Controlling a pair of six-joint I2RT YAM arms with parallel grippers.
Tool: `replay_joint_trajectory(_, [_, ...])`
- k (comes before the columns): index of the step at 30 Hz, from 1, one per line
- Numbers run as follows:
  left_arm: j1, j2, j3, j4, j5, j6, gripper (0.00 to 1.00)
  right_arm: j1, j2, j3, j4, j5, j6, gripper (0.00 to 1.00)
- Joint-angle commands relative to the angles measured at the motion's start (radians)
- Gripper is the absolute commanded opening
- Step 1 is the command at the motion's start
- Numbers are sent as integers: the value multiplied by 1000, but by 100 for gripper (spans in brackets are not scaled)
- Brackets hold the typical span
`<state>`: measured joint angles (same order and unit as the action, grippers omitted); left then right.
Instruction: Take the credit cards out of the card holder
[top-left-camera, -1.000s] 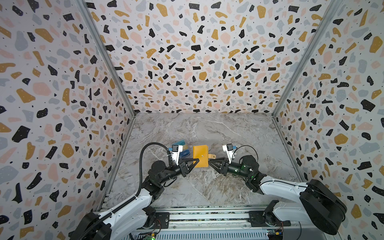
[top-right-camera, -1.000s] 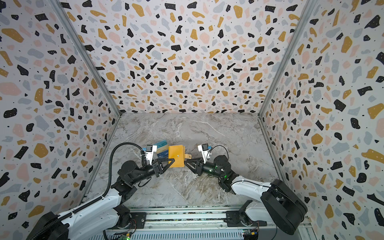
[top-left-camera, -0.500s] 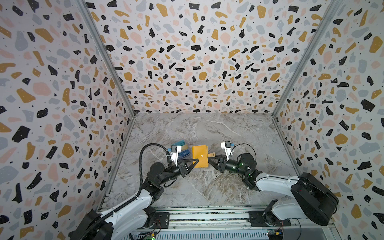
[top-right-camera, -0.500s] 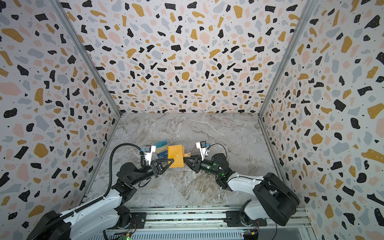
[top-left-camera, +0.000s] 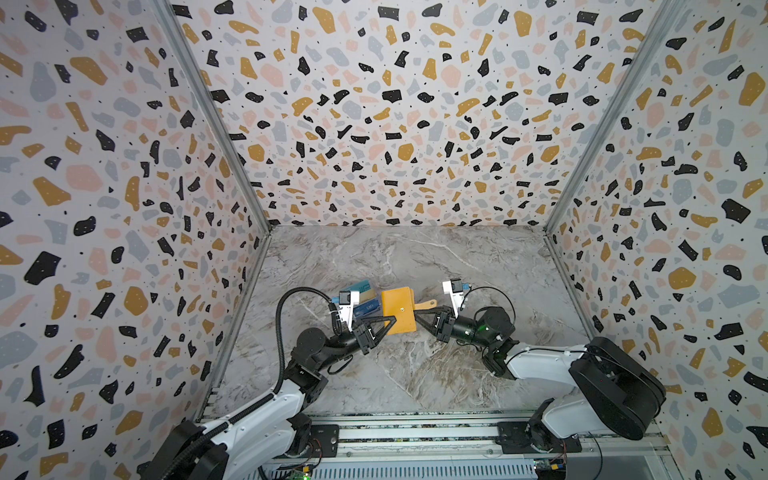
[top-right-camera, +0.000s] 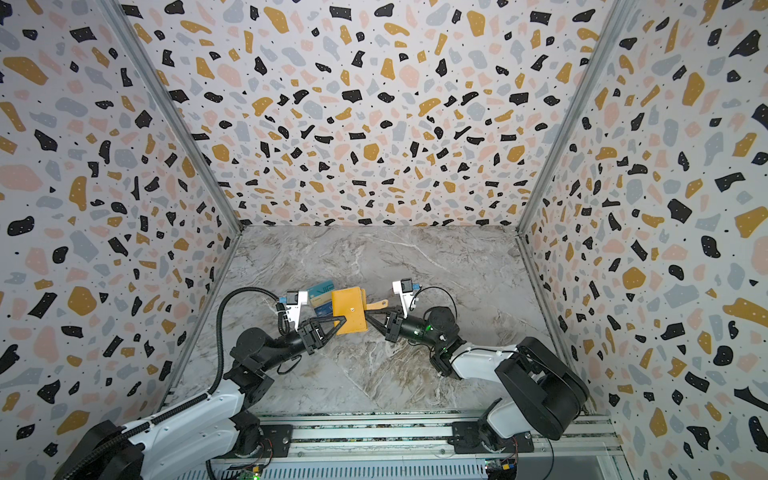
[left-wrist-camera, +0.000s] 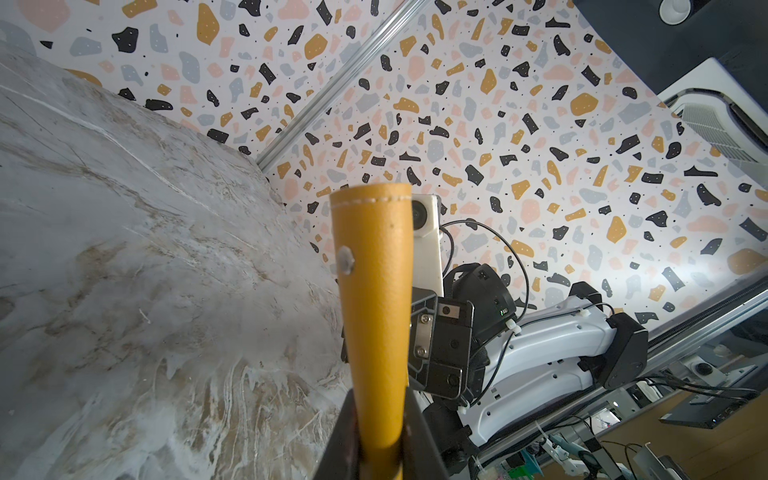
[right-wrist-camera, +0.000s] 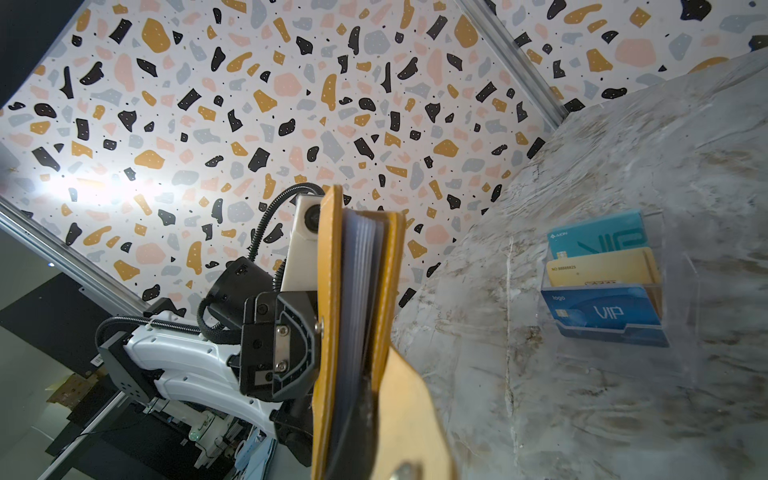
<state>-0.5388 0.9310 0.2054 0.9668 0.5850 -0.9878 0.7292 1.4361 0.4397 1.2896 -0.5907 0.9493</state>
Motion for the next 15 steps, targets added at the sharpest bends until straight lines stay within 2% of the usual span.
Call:
replay_joint_trajectory(1, [-1, -23, 2, -27, -8, 29, 18, -2, -14, 31, 74, -2, 11, 2])
replay_joint_trajectory(3, [-1, -43, 26, -127, -29, 72, 26, -4, -20, 27, 60, 3, 5, 0])
replay_joint_trajectory(7, [-1, -105, 83, -385, -107, 214, 52, -8, -44, 15, 6, 32, -12, 0])
replay_joint_trajectory(9, [-1, -142, 103, -492, -155, 274, 61, -10, -60, 14, -31, 51, -29, 0])
replay_joint_trajectory(12, [-1, -187, 131, -613, -213, 336, 68, -10, -81, 22, -114, 73, -65, 0])
replay_joint_trajectory(15, [-4, -210, 157, -692, -255, 372, 70, -10, -92, 25, -170, 83, -90, 0])
